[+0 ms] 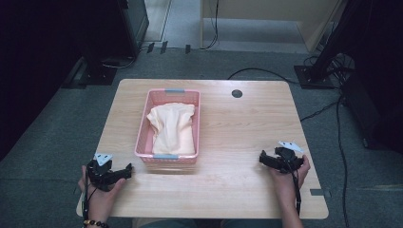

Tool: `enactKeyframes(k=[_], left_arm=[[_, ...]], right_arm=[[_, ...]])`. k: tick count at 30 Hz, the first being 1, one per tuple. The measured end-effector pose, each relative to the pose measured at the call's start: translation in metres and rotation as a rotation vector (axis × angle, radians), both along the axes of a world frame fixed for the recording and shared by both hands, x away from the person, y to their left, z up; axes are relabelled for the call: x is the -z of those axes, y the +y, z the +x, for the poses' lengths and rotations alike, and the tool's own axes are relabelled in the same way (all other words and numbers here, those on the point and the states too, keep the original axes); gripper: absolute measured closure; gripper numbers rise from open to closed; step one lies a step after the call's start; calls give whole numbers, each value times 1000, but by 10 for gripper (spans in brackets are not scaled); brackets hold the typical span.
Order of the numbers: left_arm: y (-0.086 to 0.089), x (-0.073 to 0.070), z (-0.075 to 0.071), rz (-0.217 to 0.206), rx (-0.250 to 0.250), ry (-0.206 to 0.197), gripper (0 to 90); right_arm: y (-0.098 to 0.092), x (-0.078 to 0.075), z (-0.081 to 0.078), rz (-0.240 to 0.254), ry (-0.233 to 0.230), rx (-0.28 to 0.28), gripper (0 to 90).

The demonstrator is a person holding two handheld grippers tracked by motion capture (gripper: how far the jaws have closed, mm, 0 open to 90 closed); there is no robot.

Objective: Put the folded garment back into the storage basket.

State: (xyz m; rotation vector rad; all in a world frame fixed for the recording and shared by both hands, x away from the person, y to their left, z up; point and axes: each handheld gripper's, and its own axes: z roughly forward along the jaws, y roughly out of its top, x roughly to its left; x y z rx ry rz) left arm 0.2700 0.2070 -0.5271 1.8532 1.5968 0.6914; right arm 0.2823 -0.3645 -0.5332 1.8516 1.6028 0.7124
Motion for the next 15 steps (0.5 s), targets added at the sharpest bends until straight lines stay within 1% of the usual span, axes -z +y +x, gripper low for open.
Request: enactKeyframes(k=[15], left_arm=[[0,0,0,0,0,0,0]], right_arm=[[-7,0,-6,1,0,1,0]])
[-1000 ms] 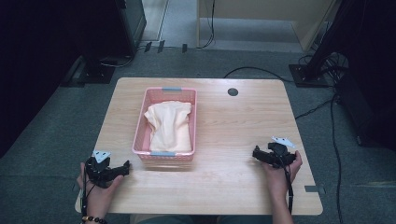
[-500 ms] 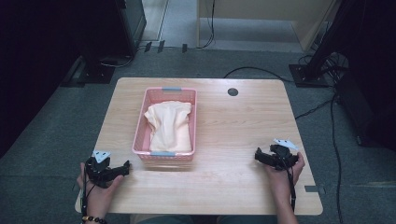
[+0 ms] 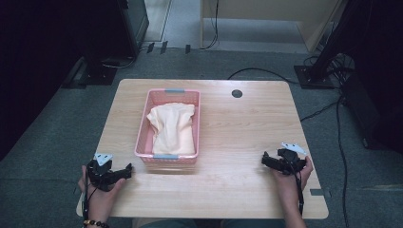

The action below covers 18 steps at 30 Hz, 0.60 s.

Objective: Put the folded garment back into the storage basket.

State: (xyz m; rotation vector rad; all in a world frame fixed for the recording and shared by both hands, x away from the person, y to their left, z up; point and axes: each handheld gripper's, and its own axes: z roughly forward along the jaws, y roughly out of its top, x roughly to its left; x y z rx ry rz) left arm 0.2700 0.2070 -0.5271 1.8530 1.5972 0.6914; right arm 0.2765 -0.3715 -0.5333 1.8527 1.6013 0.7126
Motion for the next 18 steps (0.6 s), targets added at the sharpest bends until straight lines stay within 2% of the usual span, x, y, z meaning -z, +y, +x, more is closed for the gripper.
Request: enactKeyframes(k=[18], left_arm=[[0,0,0,0,-1,0,0]], right_arm=[[-10,0,-9,-1,1,11,0]])
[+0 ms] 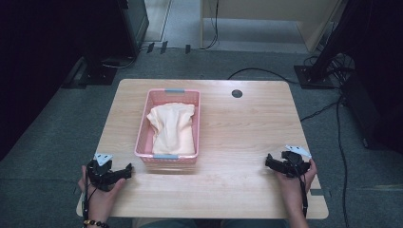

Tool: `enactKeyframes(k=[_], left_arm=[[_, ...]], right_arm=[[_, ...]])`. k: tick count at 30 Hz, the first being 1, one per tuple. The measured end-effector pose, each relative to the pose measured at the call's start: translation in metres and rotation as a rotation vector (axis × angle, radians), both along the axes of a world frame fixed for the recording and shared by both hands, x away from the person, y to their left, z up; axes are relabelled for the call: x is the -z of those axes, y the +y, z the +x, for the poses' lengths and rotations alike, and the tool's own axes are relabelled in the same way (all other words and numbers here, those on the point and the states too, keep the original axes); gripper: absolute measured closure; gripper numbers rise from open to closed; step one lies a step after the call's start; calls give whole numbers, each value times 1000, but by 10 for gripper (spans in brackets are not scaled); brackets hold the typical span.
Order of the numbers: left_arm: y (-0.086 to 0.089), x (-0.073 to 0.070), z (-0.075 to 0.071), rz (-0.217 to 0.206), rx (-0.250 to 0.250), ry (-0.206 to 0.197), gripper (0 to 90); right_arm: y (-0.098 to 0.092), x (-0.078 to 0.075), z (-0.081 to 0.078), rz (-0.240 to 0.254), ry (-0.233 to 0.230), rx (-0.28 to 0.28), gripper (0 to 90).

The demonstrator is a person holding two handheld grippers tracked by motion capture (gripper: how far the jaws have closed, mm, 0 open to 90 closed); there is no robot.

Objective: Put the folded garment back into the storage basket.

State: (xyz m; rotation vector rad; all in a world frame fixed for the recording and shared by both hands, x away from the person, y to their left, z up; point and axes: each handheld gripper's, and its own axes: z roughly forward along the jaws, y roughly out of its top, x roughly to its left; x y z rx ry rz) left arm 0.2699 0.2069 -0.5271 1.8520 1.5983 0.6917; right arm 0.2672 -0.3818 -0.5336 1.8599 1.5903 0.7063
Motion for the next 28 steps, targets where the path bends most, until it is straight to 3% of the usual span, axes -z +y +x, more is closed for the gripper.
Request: enactKeyframes(k=[28], left_arm=[[0,0,0,0,1,0,0]], right_arm=[[-11,0,-12,4,0,18,0]])
